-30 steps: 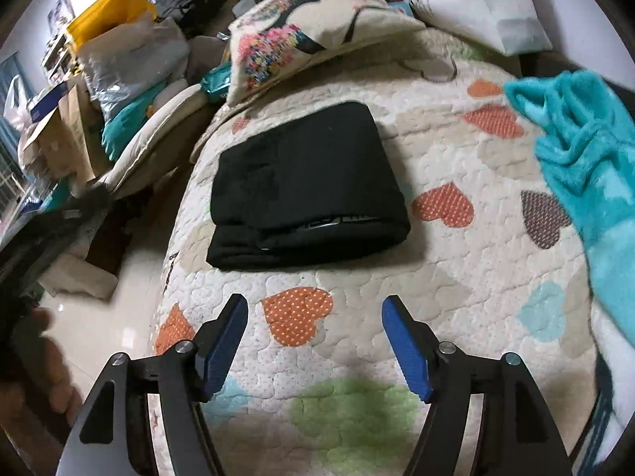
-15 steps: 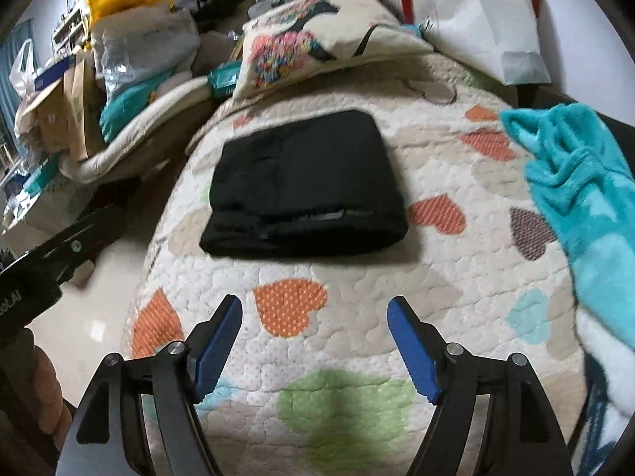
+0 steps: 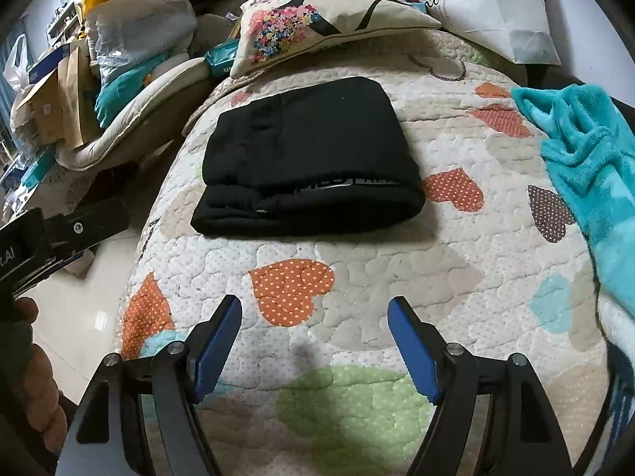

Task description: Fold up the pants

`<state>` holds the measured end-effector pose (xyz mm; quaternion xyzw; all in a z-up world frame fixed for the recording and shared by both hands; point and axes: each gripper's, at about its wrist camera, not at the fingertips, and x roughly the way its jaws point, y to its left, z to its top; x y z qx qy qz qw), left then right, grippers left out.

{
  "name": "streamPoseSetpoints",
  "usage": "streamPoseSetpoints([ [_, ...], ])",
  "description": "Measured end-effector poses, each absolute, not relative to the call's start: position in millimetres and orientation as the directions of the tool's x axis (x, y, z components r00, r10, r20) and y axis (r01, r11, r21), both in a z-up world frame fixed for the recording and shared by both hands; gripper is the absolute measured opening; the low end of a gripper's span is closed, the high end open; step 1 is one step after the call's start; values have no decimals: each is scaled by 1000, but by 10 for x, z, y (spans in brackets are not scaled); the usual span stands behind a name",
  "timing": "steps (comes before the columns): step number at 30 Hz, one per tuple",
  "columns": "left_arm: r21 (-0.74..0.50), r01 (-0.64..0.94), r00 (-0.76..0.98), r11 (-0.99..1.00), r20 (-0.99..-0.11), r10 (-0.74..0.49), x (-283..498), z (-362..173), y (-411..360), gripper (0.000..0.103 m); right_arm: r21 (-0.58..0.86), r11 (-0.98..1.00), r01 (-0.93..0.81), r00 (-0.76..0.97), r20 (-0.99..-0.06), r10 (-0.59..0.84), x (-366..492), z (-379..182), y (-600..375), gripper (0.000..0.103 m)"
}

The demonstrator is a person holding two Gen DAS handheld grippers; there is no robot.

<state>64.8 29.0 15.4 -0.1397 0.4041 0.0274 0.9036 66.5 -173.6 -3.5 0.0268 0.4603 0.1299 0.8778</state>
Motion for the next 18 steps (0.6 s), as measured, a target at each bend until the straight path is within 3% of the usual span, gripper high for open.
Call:
streamPoseSetpoints([
  [18,-196,-147,657,969,-752,-53,663,139,204,103,161,963,-215,551,-794,256,648,-17,-1694,81],
])
